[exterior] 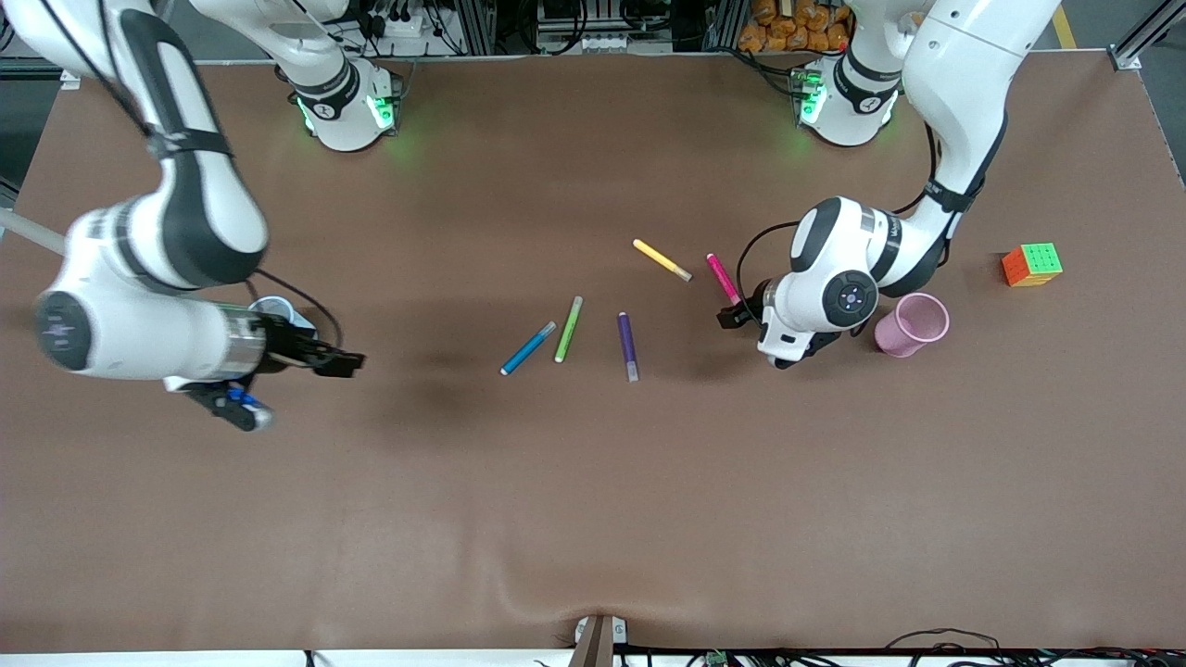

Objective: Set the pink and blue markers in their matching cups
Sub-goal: 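Lower the left gripper to the pink marker while the right gripper approaches the blue marker, then grasp the pink marker with the left gripper while the right gripper grasps the blue marker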

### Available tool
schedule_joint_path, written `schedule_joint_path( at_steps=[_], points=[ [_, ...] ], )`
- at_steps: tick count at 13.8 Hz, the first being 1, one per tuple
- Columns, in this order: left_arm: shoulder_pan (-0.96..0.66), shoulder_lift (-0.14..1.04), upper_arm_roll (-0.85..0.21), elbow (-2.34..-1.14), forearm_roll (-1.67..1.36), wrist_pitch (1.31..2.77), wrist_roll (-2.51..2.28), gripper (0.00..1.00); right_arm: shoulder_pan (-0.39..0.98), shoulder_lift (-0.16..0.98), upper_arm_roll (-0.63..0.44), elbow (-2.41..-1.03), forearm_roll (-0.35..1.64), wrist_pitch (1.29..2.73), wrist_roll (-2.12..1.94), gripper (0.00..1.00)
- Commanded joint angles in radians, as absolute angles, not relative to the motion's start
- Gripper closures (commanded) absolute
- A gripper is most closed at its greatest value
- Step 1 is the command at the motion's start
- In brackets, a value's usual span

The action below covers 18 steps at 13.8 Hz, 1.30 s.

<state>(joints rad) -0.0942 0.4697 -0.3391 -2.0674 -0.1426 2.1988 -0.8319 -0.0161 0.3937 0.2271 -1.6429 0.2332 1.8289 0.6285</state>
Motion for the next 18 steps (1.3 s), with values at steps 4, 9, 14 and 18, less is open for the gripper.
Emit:
schedule_joint_path(
  at_steps=[4,9,14,18],
  points=[
    [-0.098,0.532,-0.341,-2.056,-0.167,2.215,-0.845,0.0,-0.006,0.379,0.362,-1.811,0.247,2.092,0.859,0.0],
    [-0.103,0.552,-0.341,-2.054,-0.209,2.233,-0.845,0.0,0.044,0.477,0.425,-1.844,0.236,2.284,1.08,0.0],
    [-0.101,0.583,-0.339,-2.057,-0.276,2.276,-0.845,0.0,0.117,0.572,0.426,-1.842,0.235,2.404,1.201,0.0],
    [-0.1,0.591,-0.339,-2.066,-0.278,2.276,-0.845,0.0,0.158,0.624,0.426,-1.838,0.227,2.437,1.23,0.06]
  ],
)
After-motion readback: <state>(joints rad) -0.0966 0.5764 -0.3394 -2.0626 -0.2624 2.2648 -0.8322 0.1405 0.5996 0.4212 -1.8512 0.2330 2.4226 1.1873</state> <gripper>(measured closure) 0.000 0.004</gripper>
